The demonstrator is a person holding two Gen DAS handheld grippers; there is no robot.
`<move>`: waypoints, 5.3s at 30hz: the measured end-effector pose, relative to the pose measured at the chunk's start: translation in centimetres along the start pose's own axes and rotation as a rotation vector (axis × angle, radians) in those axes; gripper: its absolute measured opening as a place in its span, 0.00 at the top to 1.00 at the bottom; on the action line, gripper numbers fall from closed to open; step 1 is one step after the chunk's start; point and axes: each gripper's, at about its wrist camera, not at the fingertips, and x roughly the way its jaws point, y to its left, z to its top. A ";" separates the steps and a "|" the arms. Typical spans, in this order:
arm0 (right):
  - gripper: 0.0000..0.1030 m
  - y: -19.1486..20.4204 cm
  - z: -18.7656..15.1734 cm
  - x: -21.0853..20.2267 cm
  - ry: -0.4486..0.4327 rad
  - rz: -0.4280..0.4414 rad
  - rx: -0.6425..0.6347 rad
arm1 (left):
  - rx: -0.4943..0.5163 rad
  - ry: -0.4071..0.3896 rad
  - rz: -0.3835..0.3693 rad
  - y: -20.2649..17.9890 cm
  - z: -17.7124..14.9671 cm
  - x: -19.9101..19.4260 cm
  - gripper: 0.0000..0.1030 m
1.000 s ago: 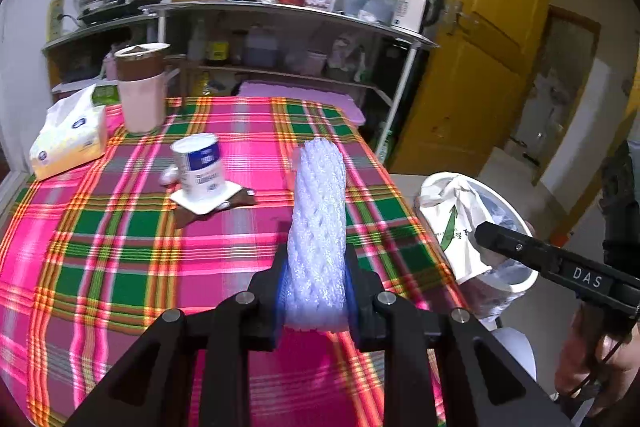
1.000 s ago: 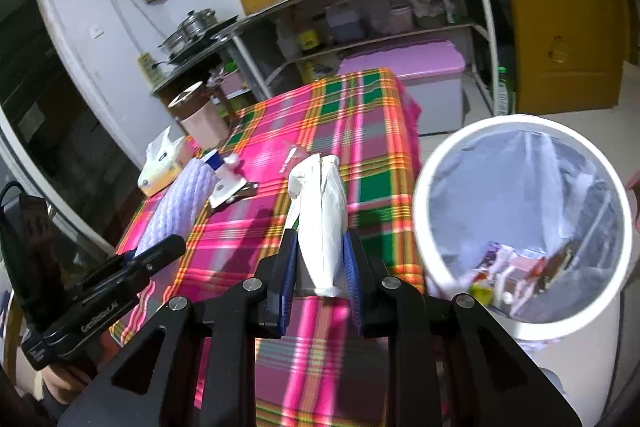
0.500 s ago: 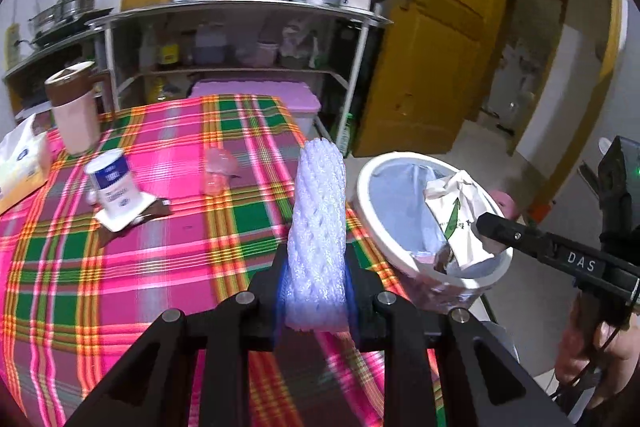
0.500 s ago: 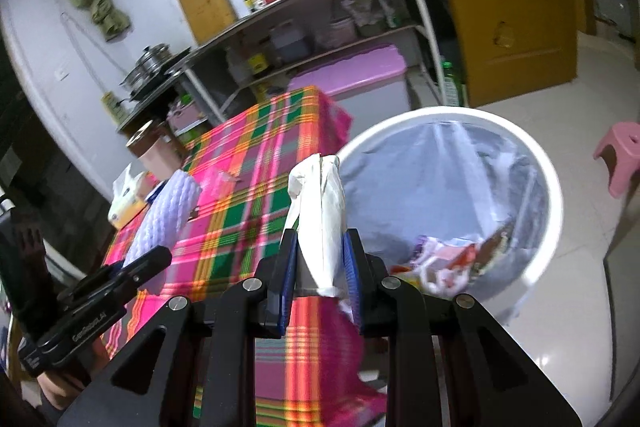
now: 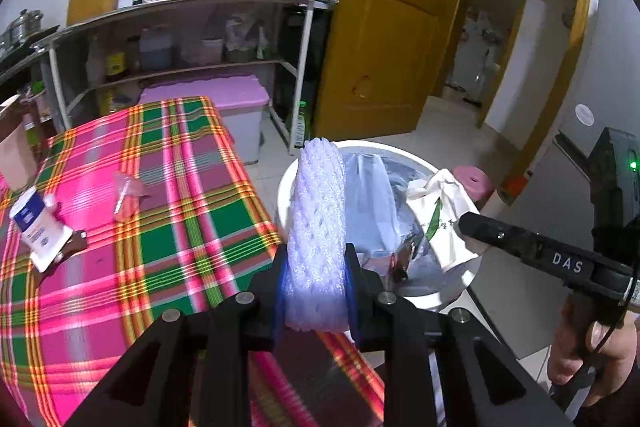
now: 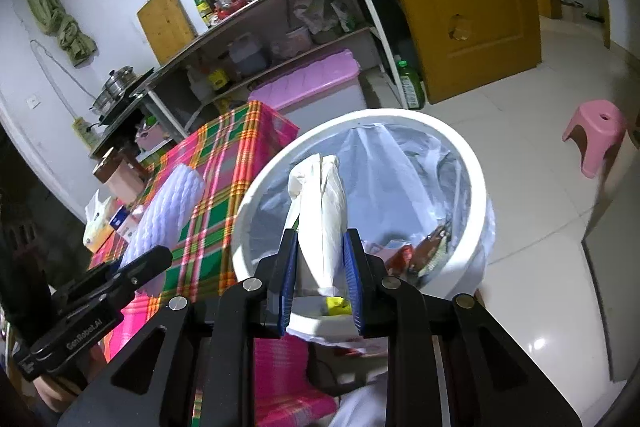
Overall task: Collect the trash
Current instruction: 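Carry the foam sleeve and paper bag over the bin and open both tools, then move both tools back from the bin over the table, then grasp the white cup on its saucer with the left tool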
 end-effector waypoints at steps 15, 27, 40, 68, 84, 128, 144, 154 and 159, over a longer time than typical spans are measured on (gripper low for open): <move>0.75 -1.0 0.7 1.9 0.040 -0.027 0.011 | 0.051 0.038 -0.040 -1.8 1.5 4.1 0.75; 0.69 -1.7 1.1 2.8 0.054 -0.056 0.010 | 0.046 0.061 -0.053 -1.6 2.5 6.2 0.71; 0.62 -1.0 1.1 1.6 0.029 -0.061 -0.013 | 0.025 0.046 -0.068 -1.5 2.0 4.9 0.63; 0.61 6.4 -1.2 -0.7 0.015 0.035 -0.179 | -0.054 -0.053 0.008 2.5 -1.3 -3.8 0.63; 0.61 10.2 -2.7 0.8 0.054 0.098 -0.255 | -0.126 -0.062 0.086 6.0 -3.5 -5.9 0.63; 0.50 19.1 -1.2 9.5 0.174 0.195 -0.340 | -0.361 -0.110 0.301 22.4 -2.8 -6.8 0.43; 0.50 19.6 -0.5 12.4 0.205 0.196 -0.333 | -0.400 -0.066 0.318 26.1 -0.1 -1.7 0.37; 0.50 20.6 -0.4 14.1 0.222 0.184 -0.342 | -0.422 -0.099 0.308 26.9 0.1 -1.5 0.49; 0.50 21.5 -0.1 15.0 0.233 0.177 -0.333 | -0.415 -0.160 0.306 26.5 -0.6 -3.6 0.49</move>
